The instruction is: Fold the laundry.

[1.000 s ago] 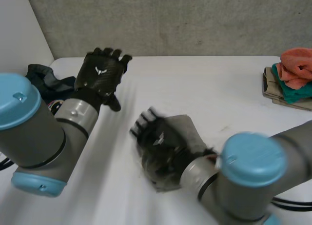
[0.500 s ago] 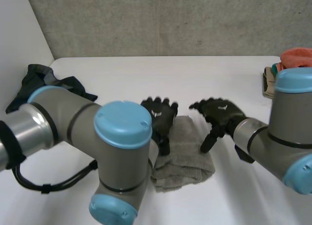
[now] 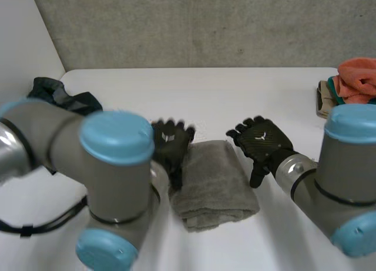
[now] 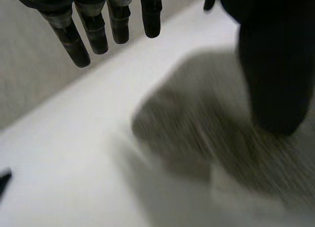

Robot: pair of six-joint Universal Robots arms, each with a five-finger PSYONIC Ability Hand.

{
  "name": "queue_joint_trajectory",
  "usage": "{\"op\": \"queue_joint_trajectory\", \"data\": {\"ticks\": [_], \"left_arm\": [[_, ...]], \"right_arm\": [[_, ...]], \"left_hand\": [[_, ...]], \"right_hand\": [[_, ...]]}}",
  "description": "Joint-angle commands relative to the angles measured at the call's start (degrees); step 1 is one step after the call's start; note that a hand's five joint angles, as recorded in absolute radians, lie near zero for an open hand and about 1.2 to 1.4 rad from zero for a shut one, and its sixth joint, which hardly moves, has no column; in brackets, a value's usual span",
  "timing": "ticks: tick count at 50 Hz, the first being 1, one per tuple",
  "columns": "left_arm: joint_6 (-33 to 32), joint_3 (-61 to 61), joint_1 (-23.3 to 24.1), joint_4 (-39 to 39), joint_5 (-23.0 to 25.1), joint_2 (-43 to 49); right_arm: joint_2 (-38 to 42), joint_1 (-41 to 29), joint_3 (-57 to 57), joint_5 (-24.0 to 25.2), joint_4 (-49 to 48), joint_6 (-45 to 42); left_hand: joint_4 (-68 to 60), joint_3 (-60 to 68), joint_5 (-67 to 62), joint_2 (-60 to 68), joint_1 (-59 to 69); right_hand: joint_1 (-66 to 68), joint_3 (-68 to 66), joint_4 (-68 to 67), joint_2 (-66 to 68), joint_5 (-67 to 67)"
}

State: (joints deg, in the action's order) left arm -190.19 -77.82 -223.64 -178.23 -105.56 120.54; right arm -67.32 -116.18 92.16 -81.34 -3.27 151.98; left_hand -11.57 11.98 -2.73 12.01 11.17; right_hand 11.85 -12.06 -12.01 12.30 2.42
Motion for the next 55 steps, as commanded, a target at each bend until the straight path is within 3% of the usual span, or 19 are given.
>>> {"op": "queue_joint_trajectory", "data": {"ticks": [1, 8, 12, 18, 25, 30, 36, 39, 40, 41, 47, 55], "left_arm": [[0.00, 6.80, -3.64, -0.01, 15.36, -5.84], [0.17, 14.79, -7.68, 0.87, 33.11, -5.41], [0.52, 17.61, -8.13, 1.40, 38.41, -3.83], [0.61, 18.59, -7.42, 1.40, 37.89, -2.15], [0.61, 17.79, -6.28, 1.40, 36.83, -0.92], [0.61, 17.62, -5.75, 1.40, 36.83, -0.57], [0.70, 17.62, -5.75, 1.40, 36.83, -1.01], [0.70, 17.62, -5.84, 1.40, 36.83, -1.18], [0.70, 17.62, -5.84, 1.40, 36.83, -1.18], [0.70, 17.62, -5.84, 1.40, 36.83, -1.10], [0.79, 18.41, -6.10, 1.05, 35.96, -1.71], [0.79, 23.06, -7.07, 0.61, 32.79, -5.84]], "right_arm": [[-7.74, -5.45, 11.62, -0.22, -8.15, -3.44], [-7.48, -6.95, 22.18, 0.04, -15.60, -1.07], [-6.78, -7.74, 25.44, -0.57, -24.39, -0.19], [0.59, -8.45, 25.27, -1.10, -32.75, -0.89], [3.51, -8.36, 23.07, -0.84, -36.36, -0.89], [3.86, -8.36, 21.58, -0.58, -39.52, -0.72], [3.95, -8.36, 19.12, -0.14, -39.35, -0.19], [5.00, -8.27, 17.45, 0.13, -39.26, -0.10], [6.39, -8.27, 16.49, 0.48, -39.70, -0.10], [6.93, -8.19, 15.95, 0.74, -39.79, -0.36], [6.85, -7.40, 11.91, 1.36, -40.06, -0.45], [3.16, 0.68, 1.02, 1.27, -40.14, 0.69]], "left_hand": [[1.19, -1.60, 2.35, -1.63, -0.78], [1.02, -1.43, 2.18, -1.46, -0.61], [1.02, -1.43, 2.18, -1.46, -0.61], [0.69, -1.10, 1.84, -1.12, -0.28], [0.52, -0.93, 1.67, -0.96, -0.11], [0.35, -0.76, 1.50, -0.79, 0.06], [0.18, -0.59, 1.34, -0.62, 0.23], [0.18, -0.59, 1.34, -0.62, 0.23], [0.18, -0.59, 1.34, -0.62, 0.23], [0.35, -0.76, 1.50, -0.79, 0.06], [0.18, -0.59, 1.34, -0.62, 0.23], [0.69, -1.10, 1.84, -1.12, -0.28]], "right_hand": [[-1.85, 2.06, 2.01, -2.30, -2.42], [-1.85, 2.06, 2.01, -2.30, -2.42], [-1.85, 2.06, 2.01, -2.30, -2.42], [-1.85, 2.06, 2.01, -2.30, -2.42], [-1.62, 1.83, 1.78, -2.07, -2.19], [19.70, -19.49, -19.54, 19.24, 19.12], [23.96, -23.75, -23.80, 23.50, 23.38], [37.54, -37.33, -37.38, 37.09, 36.96], [61.58, -61.37, -61.42, 61.12, 61.00], [68.09, -67.88, -67.93, 67.63, 67.51], [68.15, -67.94, -67.99, 67.70, 67.58], [68.15, -67.94, -67.99, 67.70, 67.58]]}}
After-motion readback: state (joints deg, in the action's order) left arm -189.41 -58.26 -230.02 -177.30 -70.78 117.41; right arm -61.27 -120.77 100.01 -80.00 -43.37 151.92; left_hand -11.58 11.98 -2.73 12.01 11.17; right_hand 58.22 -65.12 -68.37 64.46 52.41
